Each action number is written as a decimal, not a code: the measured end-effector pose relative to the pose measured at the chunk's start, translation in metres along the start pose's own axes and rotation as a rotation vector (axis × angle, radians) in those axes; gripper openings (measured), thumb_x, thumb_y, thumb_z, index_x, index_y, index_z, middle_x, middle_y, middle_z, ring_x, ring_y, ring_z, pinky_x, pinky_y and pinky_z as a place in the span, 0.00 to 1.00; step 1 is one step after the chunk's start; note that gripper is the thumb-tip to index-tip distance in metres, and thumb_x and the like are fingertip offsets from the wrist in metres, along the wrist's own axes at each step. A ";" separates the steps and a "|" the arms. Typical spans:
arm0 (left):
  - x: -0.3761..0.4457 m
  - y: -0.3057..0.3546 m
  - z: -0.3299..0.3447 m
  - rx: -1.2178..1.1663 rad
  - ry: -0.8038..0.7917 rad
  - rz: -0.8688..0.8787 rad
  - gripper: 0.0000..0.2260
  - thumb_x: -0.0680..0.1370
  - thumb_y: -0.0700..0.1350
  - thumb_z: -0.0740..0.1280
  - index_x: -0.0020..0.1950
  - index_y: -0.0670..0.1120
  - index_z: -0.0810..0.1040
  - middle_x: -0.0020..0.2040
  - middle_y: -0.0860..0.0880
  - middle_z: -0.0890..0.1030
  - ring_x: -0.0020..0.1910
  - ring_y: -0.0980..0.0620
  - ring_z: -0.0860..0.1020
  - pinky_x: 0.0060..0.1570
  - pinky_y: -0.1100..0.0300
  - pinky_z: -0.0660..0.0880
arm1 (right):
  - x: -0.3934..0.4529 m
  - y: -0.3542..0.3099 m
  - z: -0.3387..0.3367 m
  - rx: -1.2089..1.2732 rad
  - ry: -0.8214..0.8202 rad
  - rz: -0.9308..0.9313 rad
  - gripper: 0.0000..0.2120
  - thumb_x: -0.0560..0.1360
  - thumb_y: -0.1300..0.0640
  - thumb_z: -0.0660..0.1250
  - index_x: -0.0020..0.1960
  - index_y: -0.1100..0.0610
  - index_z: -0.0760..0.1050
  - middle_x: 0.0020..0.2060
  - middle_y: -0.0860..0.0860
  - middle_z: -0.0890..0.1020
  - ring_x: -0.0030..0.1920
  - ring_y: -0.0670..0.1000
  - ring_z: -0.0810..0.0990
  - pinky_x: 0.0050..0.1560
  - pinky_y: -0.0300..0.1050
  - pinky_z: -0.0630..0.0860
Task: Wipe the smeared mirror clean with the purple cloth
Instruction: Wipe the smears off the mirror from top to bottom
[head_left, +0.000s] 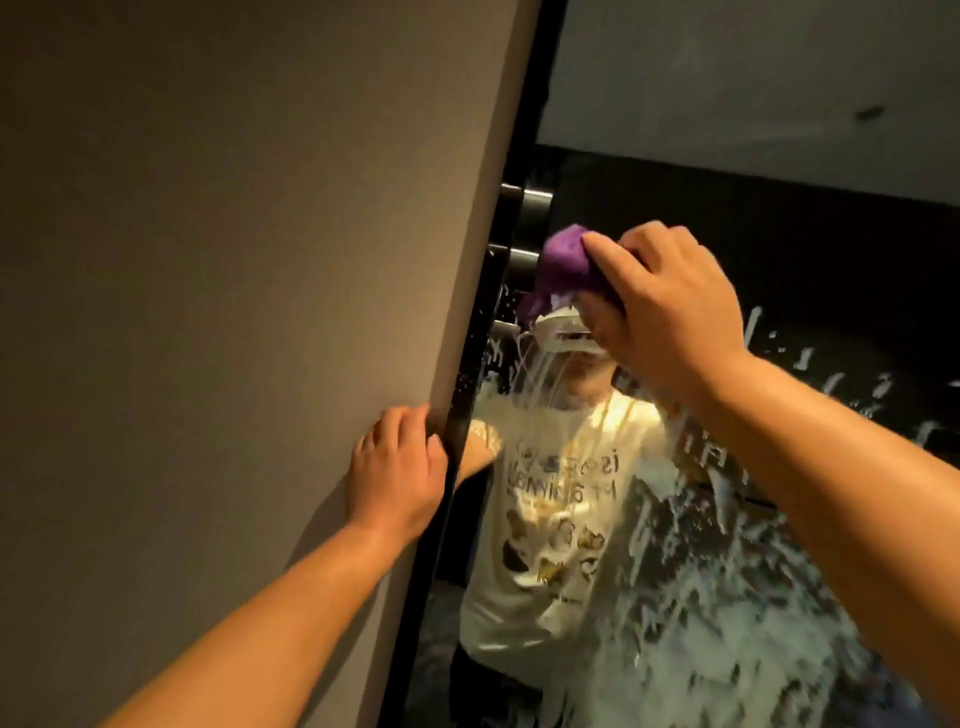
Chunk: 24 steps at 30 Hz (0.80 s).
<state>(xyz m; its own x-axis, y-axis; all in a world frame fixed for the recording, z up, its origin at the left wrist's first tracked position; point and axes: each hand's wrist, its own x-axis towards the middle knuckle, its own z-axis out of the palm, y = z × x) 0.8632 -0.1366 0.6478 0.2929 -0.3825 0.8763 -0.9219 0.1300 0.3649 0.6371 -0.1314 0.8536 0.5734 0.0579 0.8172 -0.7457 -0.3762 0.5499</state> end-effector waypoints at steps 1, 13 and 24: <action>0.000 0.002 0.003 -0.018 0.026 0.007 0.21 0.77 0.51 0.55 0.59 0.40 0.78 0.52 0.41 0.79 0.47 0.38 0.80 0.47 0.45 0.78 | 0.022 0.009 -0.001 -0.033 0.025 0.008 0.22 0.79 0.49 0.68 0.69 0.58 0.71 0.52 0.62 0.77 0.46 0.63 0.75 0.43 0.54 0.72; -0.022 -0.039 0.041 -0.084 0.126 0.214 0.24 0.84 0.55 0.46 0.74 0.46 0.65 0.74 0.42 0.67 0.76 0.41 0.61 0.74 0.39 0.55 | 0.118 0.023 0.037 -0.201 0.032 -0.010 0.25 0.83 0.45 0.57 0.76 0.57 0.62 0.73 0.59 0.68 0.73 0.62 0.67 0.72 0.60 0.63; -0.021 -0.040 0.048 -0.148 0.172 0.238 0.23 0.84 0.54 0.46 0.73 0.45 0.66 0.74 0.42 0.67 0.76 0.40 0.61 0.74 0.39 0.55 | 0.019 -0.044 0.054 -0.136 -0.147 -0.160 0.28 0.81 0.52 0.63 0.77 0.61 0.60 0.76 0.61 0.63 0.76 0.61 0.62 0.75 0.60 0.60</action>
<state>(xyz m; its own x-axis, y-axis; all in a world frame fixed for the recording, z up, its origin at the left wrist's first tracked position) 0.8823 -0.1776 0.5998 0.1238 -0.1667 0.9782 -0.9266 0.3333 0.1741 0.6989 -0.1633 0.8355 0.7236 -0.0317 0.6895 -0.6745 -0.2445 0.6966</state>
